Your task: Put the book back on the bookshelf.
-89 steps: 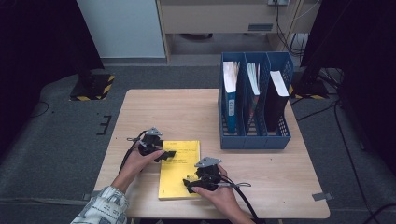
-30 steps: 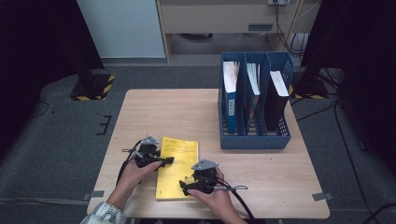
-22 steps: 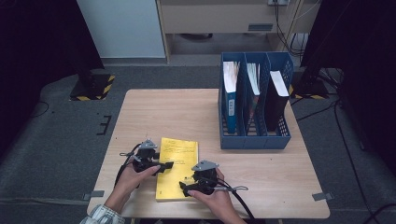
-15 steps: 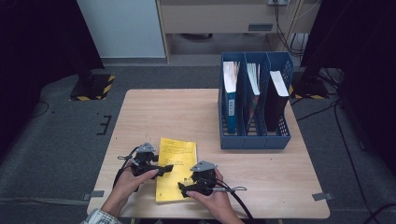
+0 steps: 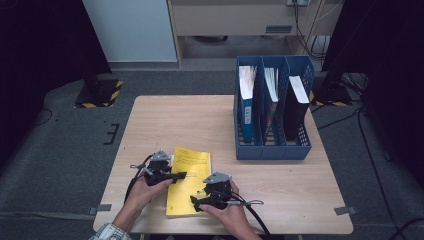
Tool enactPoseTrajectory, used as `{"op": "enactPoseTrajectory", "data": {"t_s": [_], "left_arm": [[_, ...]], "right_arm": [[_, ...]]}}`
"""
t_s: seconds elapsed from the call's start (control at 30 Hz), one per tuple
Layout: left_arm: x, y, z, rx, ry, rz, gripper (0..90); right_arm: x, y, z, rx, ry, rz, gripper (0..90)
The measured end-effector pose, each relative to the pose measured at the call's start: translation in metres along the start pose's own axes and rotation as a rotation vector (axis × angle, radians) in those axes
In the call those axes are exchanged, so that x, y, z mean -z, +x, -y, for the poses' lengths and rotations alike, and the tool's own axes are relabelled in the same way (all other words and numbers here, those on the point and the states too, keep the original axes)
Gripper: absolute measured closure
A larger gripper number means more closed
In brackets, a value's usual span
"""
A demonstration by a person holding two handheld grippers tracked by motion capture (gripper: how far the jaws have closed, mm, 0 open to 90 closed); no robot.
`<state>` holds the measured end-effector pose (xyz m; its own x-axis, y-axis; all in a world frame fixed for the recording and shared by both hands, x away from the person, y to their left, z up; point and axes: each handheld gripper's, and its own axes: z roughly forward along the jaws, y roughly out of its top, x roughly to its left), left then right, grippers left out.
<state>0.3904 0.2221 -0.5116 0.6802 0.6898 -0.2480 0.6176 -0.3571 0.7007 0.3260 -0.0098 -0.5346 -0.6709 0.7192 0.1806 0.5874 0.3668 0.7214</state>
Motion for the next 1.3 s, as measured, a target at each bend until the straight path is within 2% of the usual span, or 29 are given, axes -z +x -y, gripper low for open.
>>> {"op": "enactPoseTrajectory", "data": {"t_s": [0.17, 0.23, 0.3, 0.33, 0.4, 0.5, 0.6, 0.67, 0.87, 1.03, 1.17, 1.3], "left_arm": [[-0.005, 0.004, -0.005, 0.007, -0.004, 0.008, 59.5], [-0.005, 0.003, -0.004, 0.002, 0.002, 0.007, 56.0], [-0.007, 0.0, -0.003, -0.013, 0.031, 0.011, 47.3], [-0.008, -0.001, -0.002, -0.009, 0.03, 0.017, 42.5], [-0.007, -0.001, -0.001, 0.006, 0.016, 0.026, 41.2], [-0.007, -0.003, -0.001, -0.008, 0.021, 0.025, 42.7], [-0.004, -0.002, -0.001, 0.003, 0.0, 0.015, 51.5], [-0.002, -0.001, 0.001, 0.019, -0.031, 0.019, 63.3], [0.001, -0.006, -0.002, -0.017, -0.049, 0.008, 72.7], [0.005, -0.011, -0.004, -0.034, -0.07, 0.002, 75.8], [0.01, -0.014, -0.005, -0.045, -0.096, 0.0, 77.1], [0.016, -0.015, -0.007, -0.054, -0.125, 0.0, 78.4]], "right_arm": [[0.003, 0.0, 0.002, 0.013, 0.008, -0.017, 3.2], [0.002, 0.0, 0.002, 0.008, 0.006, -0.016, 2.8], [0.002, 0.0, 0.003, 0.009, 0.0, -0.017, 2.4], [0.002, 0.0, 0.003, 0.013, -0.003, -0.019, 2.3], [0.001, -0.001, 0.003, 0.011, -0.006, -0.02, 2.1], [0.0, -0.002, 0.003, 0.024, -0.011, -0.021, 1.0], [-0.001, -0.003, 0.002, 0.023, -0.015, -0.024, 0.7], [-0.001, -0.004, 0.002, 0.028, -0.014, -0.027, 0.7], [-0.002, -0.01, 0.0, 0.041, -0.015, -0.049, 1.9], [-0.003, -0.018, -0.004, 0.038, -0.014, -0.053, 4.1], [-0.003, -0.025, -0.007, 0.027, -0.019, -0.08, 5.2], [-0.004, -0.033, -0.01, -0.007, -0.03, -0.11, 5.7]]}}
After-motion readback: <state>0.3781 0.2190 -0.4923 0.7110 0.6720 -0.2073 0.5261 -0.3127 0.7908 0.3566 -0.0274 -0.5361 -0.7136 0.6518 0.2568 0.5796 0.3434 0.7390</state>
